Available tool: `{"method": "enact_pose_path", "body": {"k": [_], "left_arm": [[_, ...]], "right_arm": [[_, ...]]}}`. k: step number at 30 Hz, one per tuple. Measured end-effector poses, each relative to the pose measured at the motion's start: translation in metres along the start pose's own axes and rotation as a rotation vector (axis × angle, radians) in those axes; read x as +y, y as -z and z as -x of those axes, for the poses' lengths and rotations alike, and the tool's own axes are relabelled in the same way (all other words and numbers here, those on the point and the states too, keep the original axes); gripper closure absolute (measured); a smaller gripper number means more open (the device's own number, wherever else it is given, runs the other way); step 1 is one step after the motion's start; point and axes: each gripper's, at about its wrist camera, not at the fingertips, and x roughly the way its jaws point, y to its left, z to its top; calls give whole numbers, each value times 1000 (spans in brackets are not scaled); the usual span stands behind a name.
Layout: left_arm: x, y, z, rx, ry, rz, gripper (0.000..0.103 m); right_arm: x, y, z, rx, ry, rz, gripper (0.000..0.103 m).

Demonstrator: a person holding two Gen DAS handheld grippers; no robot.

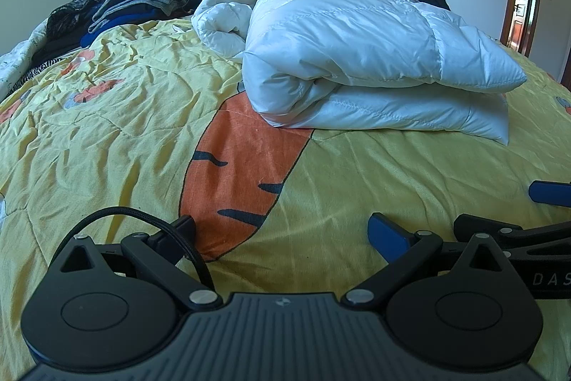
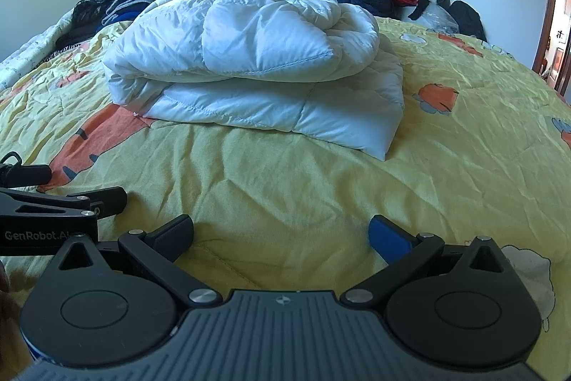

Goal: Fold small clothes

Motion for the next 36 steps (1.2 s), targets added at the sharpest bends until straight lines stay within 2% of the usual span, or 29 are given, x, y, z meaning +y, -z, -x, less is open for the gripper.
{"method": "enact_pose_path", "body": {"k": [6, 13, 20, 28, 31, 36], "left_arm": [[0, 0, 2, 8, 1, -6, 0], [-3, -7, 16, 8, 44, -9, 0], [-11, -40, 16, -41, 41, -49, 0], [-12, -81, 7, -48, 35, -49, 0], [-12, -84, 7, -43, 41, -38, 0], [-15, -75, 6, -24, 56, -46, 0]], "right_arm": [[-1, 0, 3, 4, -1, -3, 2], [-15, -12, 15, 29, -46, -124, 1], [-26, -36, 23, -20, -44, -146, 1], [-43, -74, 24, -52, -61, -165, 1], [-47, -85, 24, -63, -55, -178, 1], [-42, -82, 19, -36, -50, -160, 1]]}}
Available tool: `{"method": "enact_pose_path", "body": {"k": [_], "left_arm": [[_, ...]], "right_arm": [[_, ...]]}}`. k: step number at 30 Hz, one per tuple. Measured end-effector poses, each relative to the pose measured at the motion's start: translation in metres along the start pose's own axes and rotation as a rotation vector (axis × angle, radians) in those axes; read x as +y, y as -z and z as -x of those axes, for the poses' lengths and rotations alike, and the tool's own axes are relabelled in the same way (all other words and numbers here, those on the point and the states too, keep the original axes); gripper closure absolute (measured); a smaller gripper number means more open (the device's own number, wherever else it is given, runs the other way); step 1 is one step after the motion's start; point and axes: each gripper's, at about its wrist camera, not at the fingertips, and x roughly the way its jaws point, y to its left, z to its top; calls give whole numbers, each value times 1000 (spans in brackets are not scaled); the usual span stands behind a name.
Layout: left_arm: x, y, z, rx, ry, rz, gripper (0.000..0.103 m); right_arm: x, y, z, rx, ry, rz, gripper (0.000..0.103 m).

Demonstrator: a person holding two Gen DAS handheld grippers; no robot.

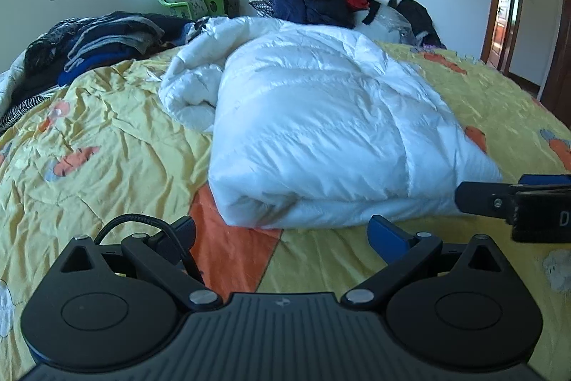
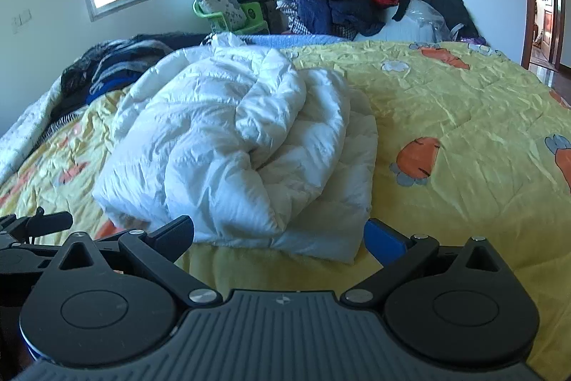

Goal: Fold small clothes

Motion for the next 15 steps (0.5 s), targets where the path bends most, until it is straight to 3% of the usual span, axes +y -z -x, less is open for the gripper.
{"method": "enact_pose_path", "body": {"k": [15], "left_arm": [[-4, 8, -3, 31, -6, 10, 0]], "right_arm": [[3, 19, -2, 20, 25, -33, 1]]}}
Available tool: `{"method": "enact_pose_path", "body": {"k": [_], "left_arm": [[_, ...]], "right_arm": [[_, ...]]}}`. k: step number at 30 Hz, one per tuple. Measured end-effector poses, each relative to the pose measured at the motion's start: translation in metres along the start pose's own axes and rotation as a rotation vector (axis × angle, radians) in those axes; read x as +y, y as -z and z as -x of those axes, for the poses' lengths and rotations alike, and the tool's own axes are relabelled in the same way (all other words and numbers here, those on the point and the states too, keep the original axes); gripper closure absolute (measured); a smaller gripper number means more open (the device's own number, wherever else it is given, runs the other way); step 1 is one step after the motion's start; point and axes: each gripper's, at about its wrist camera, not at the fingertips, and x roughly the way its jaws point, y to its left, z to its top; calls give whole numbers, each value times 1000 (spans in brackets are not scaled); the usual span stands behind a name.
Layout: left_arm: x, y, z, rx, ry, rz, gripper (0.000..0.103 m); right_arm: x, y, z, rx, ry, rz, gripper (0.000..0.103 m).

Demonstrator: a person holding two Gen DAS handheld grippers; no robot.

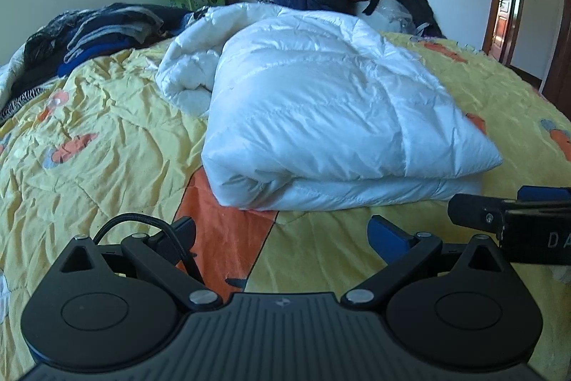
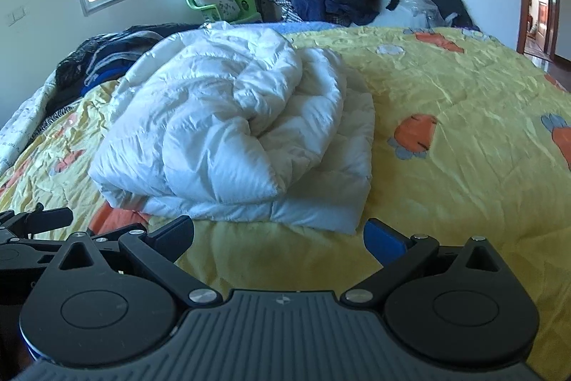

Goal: Fold small clothes

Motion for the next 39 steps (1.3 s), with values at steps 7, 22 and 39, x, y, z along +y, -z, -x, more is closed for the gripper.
{"method": "enact_pose_path", "body": {"k": [7, 22, 39], "left_arm": [[5, 2, -4, -2, -15, 10, 0], [2, 20, -30, 62, -5, 12, 0], [4, 37, -39, -18, -90, 101, 0]], "right_arm": [[5, 7, -9, 21, 39, 17, 1], [14, 36, -41, 117, 138, 144, 1], [-36, 31, -45, -6, 108, 180, 2]]}}
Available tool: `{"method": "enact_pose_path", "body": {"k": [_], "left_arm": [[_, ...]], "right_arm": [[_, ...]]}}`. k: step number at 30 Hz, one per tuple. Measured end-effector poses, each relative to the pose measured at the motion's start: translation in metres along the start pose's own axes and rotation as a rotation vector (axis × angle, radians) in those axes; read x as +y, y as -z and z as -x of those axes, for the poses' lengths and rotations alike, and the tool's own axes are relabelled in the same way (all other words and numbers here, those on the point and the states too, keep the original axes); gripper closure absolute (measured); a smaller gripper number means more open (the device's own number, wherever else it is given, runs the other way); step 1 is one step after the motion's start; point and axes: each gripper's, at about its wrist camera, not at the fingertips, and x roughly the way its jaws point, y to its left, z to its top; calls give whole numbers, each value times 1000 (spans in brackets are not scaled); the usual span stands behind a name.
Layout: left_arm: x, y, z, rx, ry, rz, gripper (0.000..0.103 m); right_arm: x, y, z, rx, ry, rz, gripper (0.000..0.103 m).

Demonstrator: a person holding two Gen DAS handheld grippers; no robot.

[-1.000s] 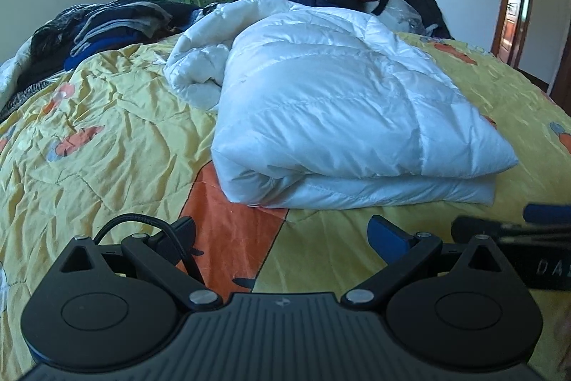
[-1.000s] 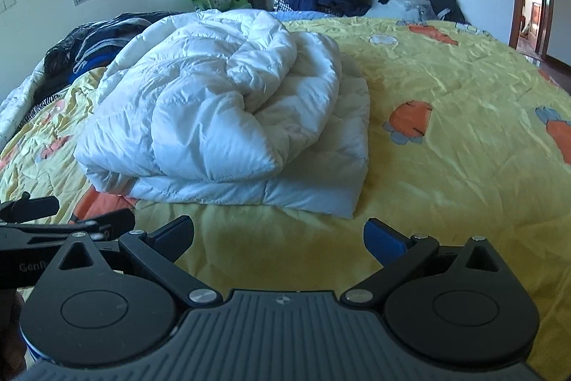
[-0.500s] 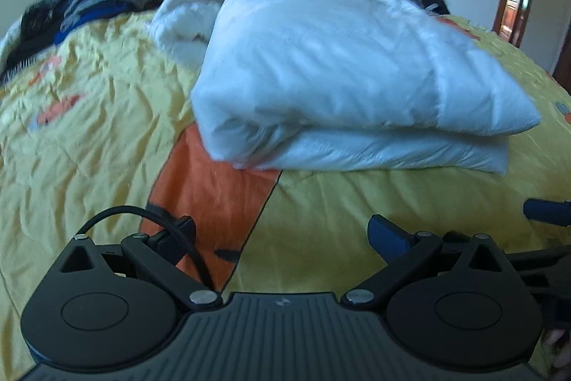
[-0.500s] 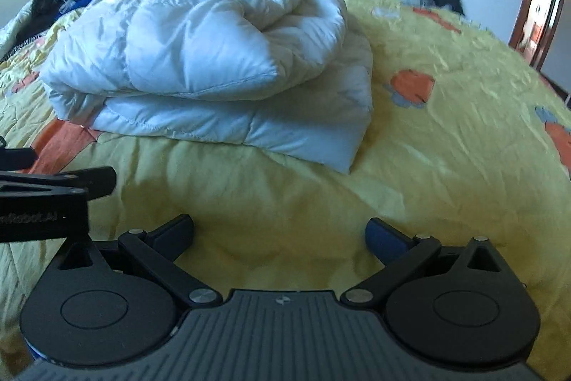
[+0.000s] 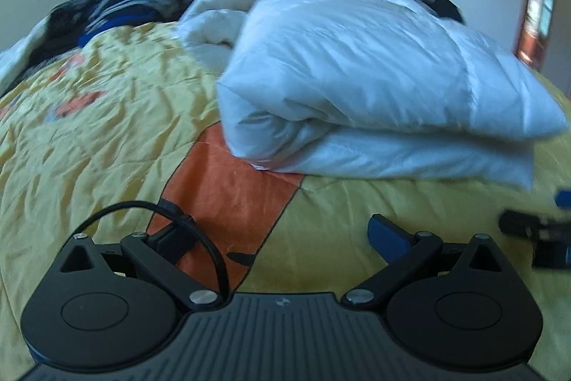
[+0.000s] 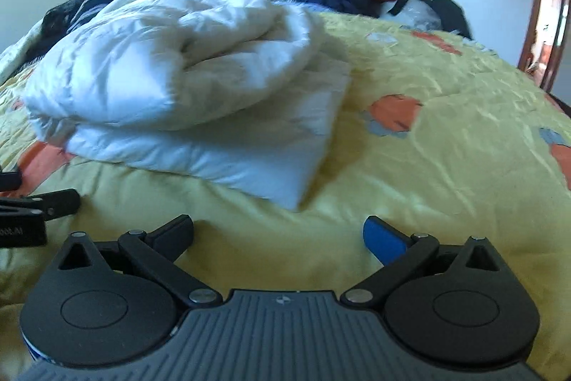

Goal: Fold small clothes

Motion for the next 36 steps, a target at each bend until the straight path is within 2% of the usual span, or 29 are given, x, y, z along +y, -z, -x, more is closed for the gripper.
{"method": "enact_pose_path", "body": {"k": [1, 4, 7, 9, 11, 13, 15, 17, 20, 21, 24, 26, 27, 30, 33, 35, 36], "left_arm": [[-5, -2, -2, 8, -23, -15, 0], [-1, -2, -3, -7, 9, -36, 0], [6, -10, -8, 9, 7, 16, 0], [5, -14, -11, 34, 9, -16, 0], [3, -8, -14, -25, 28, -66, 0], [12, -14, -12, 9, 57, 35, 0], [17, -13, -8, 18, 61, 80, 0], [13, -12, 3, 61, 6, 182, 0], [-11, -26, 7, 239, -56, 143, 0], [-21, -31, 16, 266, -62, 127, 0], [-46, -56, 61, 212, -53, 101, 0], [-56, -76, 97, 136, -62, 113, 0], [-62, -86, 116, 90, -79, 110, 0], [-79, -119, 160, -24, -204, 106, 0], [-92, -137, 183, -67, -285, 46, 0], [-98, -138, 192, -109, -286, -62, 0], [-99, -136, 196, -111, -253, -93, 0]], "right_arm": [[-2, 2, 1, -9, 12, -3, 1], [-3, 3, 0, -16, 1, 4, 0], [-11, 0, -5, -15, -54, 41, 1], [-17, -3, -7, -8, -93, 58, 0], [-19, -4, -6, -3, -112, 65, 0], [-18, -3, -6, -3, -120, 77, 0], [-20, -6, -5, 18, -132, 76, 1], [-27, -14, 1, 49, -161, 44, 1], [-40, -32, 22, 28, -119, 6, 1], [-47, -42, 34, 6, -102, -23, 1], [-63, -78, 68, -38, -76, -48, 1], [-73, -106, 97, -87, -85, -52, 1], [-78, -119, 112, -121, -96, -44, 1], [-92, -147, 159, -220, -95, -61, 0], [-94, -153, 193, -307, -105, -108, 0], [-82, -148, 201, -315, -106, -50, 0], [-73, -146, 202, -305, -108, 0, 1]]}}
